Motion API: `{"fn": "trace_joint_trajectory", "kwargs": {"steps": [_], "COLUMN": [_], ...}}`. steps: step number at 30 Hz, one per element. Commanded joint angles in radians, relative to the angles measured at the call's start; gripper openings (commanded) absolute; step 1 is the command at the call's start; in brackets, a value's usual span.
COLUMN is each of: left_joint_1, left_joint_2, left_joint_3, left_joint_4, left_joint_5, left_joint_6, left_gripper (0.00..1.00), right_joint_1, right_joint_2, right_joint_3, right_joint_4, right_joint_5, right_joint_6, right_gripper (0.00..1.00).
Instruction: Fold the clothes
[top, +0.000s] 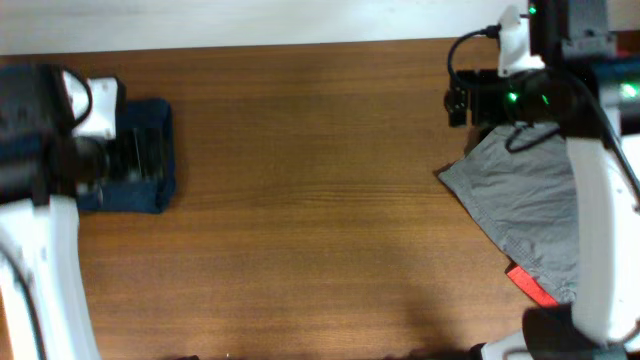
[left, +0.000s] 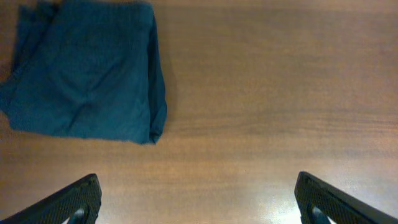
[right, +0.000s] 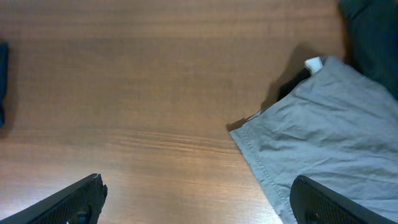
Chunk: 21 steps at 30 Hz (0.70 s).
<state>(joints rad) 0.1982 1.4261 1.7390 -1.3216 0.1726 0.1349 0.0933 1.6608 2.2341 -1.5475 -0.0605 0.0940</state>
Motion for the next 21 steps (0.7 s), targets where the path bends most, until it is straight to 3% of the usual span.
{"fn": "trace_joint_trajectory", "kwargs": {"steps": [1,7,11,15,21], "left_joint_1": [-0.004,-0.004,-0.004,-0.004,-0.004], "left_joint_2": [-0.259,-0.612,-0.679,-0.679,-0.679], "left_joint_3": [-0.255,-0.493,-0.518,-0.518,-0.518], "left_joint_4": [0.115,0.196,0.2,0.199,0.199], "left_joint_5": [-0.008,-0.008,-0.008,-0.008,-0.008], "left_joint_6": [0.039,0.069,0.069,0.069,0.069], "left_gripper": [0.99,0.99,0.99,0.99,0.99], "right_joint_1": [0.005,0.005,0.005,0.005,0.005], "right_joint_2": [-0.187,-0.62,-0.892,-1.081,-1.13], "right_joint_3": [-0.144,-0.681,-0.915,-1.003,-1.003], "right_joint_4": [0.018,0.187,0.205,0.19,0.19], "right_joint_5": [0.039,0.027,0.028,0.028,0.028], "right_joint_6": [-0.014,-0.006,0.02,0.019,0.019], "right_gripper": [0.99,0.99,0.99,0.99,0.99]}}
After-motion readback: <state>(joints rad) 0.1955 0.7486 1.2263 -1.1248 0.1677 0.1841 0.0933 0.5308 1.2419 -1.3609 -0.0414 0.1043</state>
